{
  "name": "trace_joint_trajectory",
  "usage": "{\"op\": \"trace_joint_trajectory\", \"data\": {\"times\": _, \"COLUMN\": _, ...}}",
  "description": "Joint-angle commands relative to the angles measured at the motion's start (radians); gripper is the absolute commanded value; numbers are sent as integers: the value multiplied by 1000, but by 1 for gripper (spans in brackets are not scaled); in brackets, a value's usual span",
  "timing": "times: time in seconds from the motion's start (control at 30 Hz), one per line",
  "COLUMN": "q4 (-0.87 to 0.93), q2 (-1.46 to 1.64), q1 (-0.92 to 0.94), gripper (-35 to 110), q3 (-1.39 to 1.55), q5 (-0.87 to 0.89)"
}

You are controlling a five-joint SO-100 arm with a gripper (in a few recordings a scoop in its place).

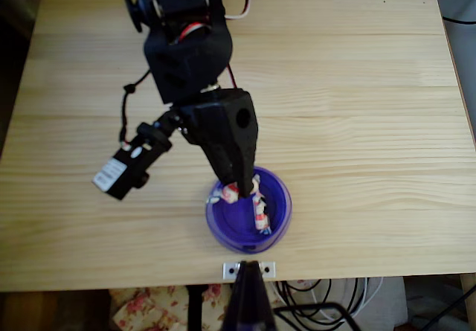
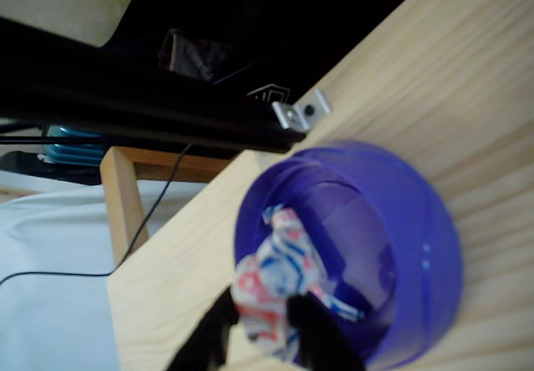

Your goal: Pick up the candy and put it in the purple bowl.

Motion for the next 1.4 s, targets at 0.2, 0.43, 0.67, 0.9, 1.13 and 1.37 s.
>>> {"op": "trace_joint_trajectory", "data": {"times": 0.2, "q4": -52, "q2": 69, "q1": -35, "gripper": 9, "q3": -23, "q5": 18}}
{"op": "trace_joint_trajectory", "data": {"times": 0.43, "q4": -58, "q2": 67, "q1": -51, "gripper": 15, "q3": -11, "q5": 8}}
{"op": "trace_joint_trajectory", "data": {"times": 0.67, "q4": -64, "q2": 66, "q1": -43, "gripper": 17, "q3": 5, "q5": 12}}
{"op": "trace_joint_trajectory", "data": {"times": 0.9, "q4": 48, "q2": 170, "q1": -2, "gripper": -1, "q3": -11, "q5": -74}}
{"op": "trace_joint_trajectory", "data": {"times": 1.13, "q4": 371, "q2": 495, "q1": 196, "gripper": -1, "q3": -32, "q5": -365}}
{"op": "trace_joint_trajectory", "data": {"times": 1.37, "q4": 637, "q2": 627, "q1": 459, "gripper": -1, "q3": -14, "q5": -773}}
